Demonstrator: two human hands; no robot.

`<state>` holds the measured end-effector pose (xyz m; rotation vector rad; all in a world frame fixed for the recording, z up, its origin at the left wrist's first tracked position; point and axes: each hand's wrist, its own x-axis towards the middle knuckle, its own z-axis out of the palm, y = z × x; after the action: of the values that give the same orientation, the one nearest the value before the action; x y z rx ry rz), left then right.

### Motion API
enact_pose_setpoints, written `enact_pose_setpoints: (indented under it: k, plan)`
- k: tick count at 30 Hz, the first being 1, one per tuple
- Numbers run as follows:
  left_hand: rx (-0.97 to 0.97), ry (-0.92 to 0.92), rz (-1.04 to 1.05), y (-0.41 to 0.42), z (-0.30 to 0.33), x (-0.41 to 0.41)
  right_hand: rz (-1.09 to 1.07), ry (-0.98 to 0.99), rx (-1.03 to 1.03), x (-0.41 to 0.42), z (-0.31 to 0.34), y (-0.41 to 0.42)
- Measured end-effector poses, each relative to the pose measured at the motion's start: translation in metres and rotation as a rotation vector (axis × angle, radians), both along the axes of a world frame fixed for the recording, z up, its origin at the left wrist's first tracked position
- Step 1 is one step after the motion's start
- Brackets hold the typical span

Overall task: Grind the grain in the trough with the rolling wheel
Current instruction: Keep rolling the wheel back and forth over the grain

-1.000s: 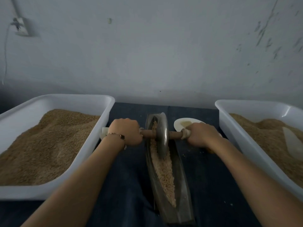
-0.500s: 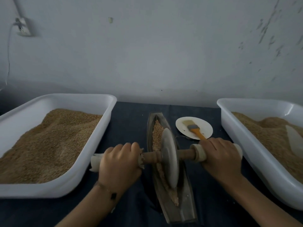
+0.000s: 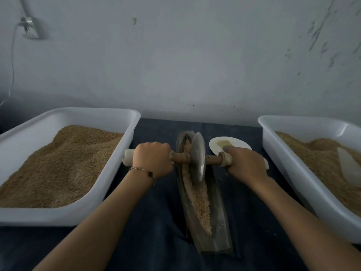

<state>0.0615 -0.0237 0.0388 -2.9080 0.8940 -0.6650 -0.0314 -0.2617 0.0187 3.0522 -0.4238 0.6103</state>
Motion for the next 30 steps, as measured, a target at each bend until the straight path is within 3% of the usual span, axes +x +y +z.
enact_pose_setpoints:
  k: [2, 5, 10, 15, 18, 23, 26, 30]
  plan:
    - [-0.044, -0.129, -0.063, 0.008, -0.007, -0.023, 0.049, -0.174, -0.109, -0.021, -0.014, 0.005]
    - [-0.17, -0.276, -0.178, 0.023, -0.016, -0.056, 0.171, -0.426, -0.108, -0.053, -0.027, 0.009]
    - [-0.241, -0.391, -0.237, 0.037, -0.019, -0.078, 0.26, -0.54, -0.18, -0.074, -0.025, 0.005]
    - [-0.167, -0.184, -0.241, 0.03, -0.019, -0.053, 0.227, -0.405, -0.194, -0.056, -0.019, 0.003]
    - [0.001, 0.021, -0.041, 0.02, -0.013, -0.021, 0.058, -0.087, -0.181, -0.025, -0.003, 0.0]
    - [0.002, 0.329, 0.003, 0.002, 0.006, 0.019, 0.004, 0.219, 0.013, 0.017, 0.022, -0.006]
    - [0.027, 0.405, 0.023, -0.001, 0.012, 0.025, -0.019, 0.242, 0.012, 0.021, 0.028, -0.002]
    - [0.016, 0.272, 0.022, 0.011, 0.0, 0.0, 0.032, 0.109, -0.108, -0.003, 0.021, 0.006]
